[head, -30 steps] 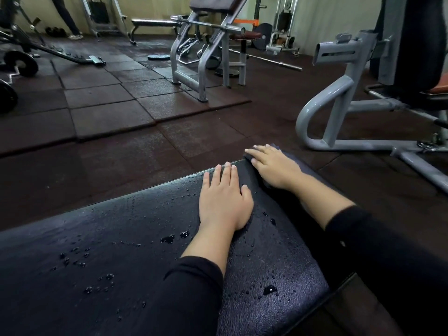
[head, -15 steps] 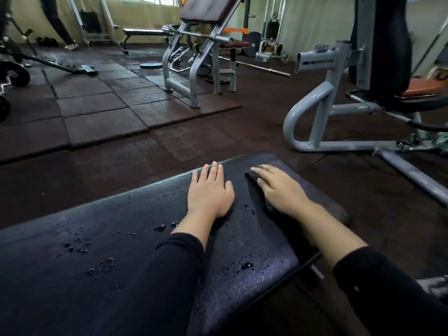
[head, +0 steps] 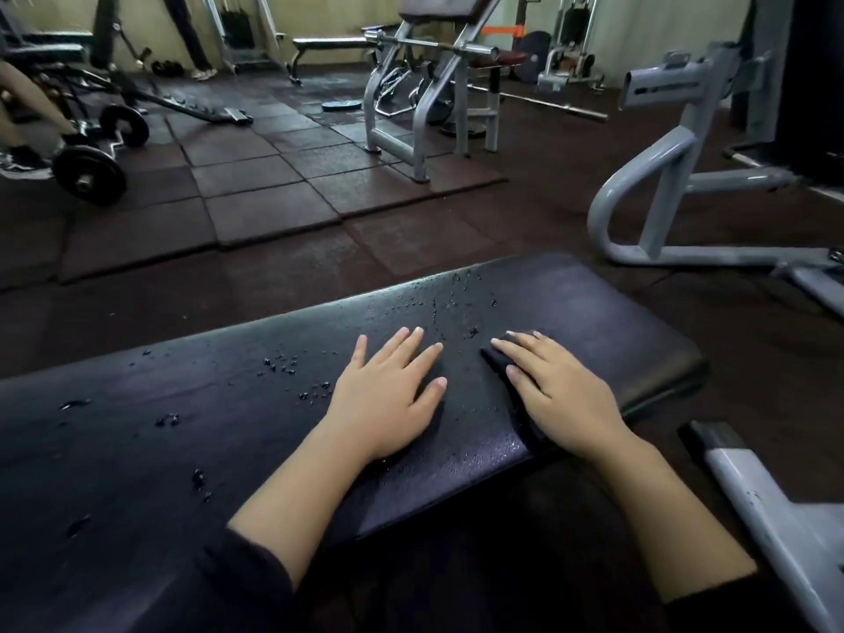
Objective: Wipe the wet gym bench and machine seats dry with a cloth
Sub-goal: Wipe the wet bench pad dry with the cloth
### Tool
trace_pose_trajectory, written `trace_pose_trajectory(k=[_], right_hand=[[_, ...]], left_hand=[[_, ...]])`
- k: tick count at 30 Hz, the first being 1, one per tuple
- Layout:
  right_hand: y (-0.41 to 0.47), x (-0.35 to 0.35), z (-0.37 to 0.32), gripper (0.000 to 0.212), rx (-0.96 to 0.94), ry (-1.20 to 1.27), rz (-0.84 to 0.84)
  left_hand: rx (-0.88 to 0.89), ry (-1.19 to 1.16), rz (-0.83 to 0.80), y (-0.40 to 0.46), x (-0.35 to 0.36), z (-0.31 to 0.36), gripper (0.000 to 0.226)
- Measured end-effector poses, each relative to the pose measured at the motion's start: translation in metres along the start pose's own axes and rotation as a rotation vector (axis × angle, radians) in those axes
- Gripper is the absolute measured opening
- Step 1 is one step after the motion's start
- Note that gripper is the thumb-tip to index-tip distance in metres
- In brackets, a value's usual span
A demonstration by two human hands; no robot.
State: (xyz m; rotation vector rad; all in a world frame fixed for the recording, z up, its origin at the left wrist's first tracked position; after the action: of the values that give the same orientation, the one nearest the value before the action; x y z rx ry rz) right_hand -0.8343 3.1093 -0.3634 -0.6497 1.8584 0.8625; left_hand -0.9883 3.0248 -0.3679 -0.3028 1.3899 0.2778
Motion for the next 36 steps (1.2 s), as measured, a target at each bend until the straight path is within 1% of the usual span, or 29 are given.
trace_pose_trajectory(k=[3,9,12,15,17,19,22,24,27,29,30,32,34,36], right_hand=[[-0.003,0.000,-0.002,0.042,0.010,-0.040,-0.028],[0.005,0.007,-0.001,0.041,0.087,-0.071,-0.106],[0.010,0.014,-0.017,0.043,0.070,-0.150,-0.124],[0.001,0.026,-0.057,0.044,-0.050,-0.191,-0.098],[-0.017,0.025,-0.080,0.046,-0.159,-0.172,0.000],[-0.037,0.019,-0.086,0.042,-0.258,-0.142,0.074],[-0.058,0.005,-0.073,0.039,-0.368,-0.130,0.094],[-0.059,-0.002,-0.050,0.040,-0.347,-0.133,0.084],[-0.041,-0.009,-0.012,0.042,-0.156,-0.126,0.081],[-0.025,-0.006,-0.005,0.045,-0.029,-0.122,0.060],[-0.017,-0.001,-0.011,0.047,-0.008,-0.133,0.034],[-0.007,0.014,-0.038,0.048,-0.048,-0.168,-0.004],[-0.013,0.024,-0.073,0.046,-0.150,-0.199,0.019],[-0.032,0.027,-0.093,0.044,-0.235,-0.184,0.048]], left_hand=[[-0.024,-0.016,-0.013,-0.006,0.014,-0.011,0.053],[-0.025,-0.046,0.030,-0.003,0.018,-0.012,0.052],[-0.019,-0.049,0.030,-0.003,0.019,-0.012,0.051],[-0.024,-0.065,0.041,-0.002,0.018,-0.013,0.053],[-0.020,-0.071,0.045,-0.001,0.018,-0.014,0.053],[-0.012,-0.072,0.051,0.000,0.018,-0.014,0.053],[-0.006,-0.074,0.058,0.000,0.018,-0.015,0.053],[-0.004,-0.074,0.059,-0.001,0.017,-0.015,0.053],[-0.004,-0.079,0.061,0.000,0.017,-0.015,0.053],[-0.010,-0.090,0.064,0.001,0.017,-0.015,0.053],[-0.011,-0.093,0.063,0.002,0.017,-0.015,0.052],[-0.009,-0.094,0.066,0.002,0.018,-0.015,0.052],[-0.003,-0.093,0.078,0.002,0.017,-0.015,0.052],[0.001,-0.097,0.095,0.002,0.016,-0.015,0.052]])
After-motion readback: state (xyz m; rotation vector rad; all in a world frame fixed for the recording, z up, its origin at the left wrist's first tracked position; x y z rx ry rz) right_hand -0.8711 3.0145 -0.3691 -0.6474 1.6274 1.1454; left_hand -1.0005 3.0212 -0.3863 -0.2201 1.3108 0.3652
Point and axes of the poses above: each hand's wrist, its own y-axis towards the middle knuckle, its own x-axis out of the palm, z = x × y, the point moved 9 cm from there along y, towards the middle knuckle, and after that the axes turned 13 degrees about -x, right-handed, at the moved point
